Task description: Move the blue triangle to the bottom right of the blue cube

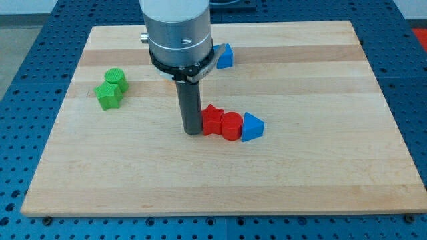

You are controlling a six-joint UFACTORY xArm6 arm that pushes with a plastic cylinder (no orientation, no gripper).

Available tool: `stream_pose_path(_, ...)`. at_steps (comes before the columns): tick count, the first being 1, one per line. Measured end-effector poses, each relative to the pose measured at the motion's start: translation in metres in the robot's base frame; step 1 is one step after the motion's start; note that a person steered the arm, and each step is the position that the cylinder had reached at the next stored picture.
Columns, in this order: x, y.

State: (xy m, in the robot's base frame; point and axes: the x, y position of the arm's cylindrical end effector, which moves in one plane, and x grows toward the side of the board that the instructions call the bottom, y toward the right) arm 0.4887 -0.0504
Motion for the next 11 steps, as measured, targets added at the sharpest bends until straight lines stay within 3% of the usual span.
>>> stream_pose_path(1, 0.045, 0.001)
stream_pose_path(2, 0.053, 0.035)
stream_pose_path(4, 0.038, 0.091)
stream_pose_path(11, -0.067, 0.126)
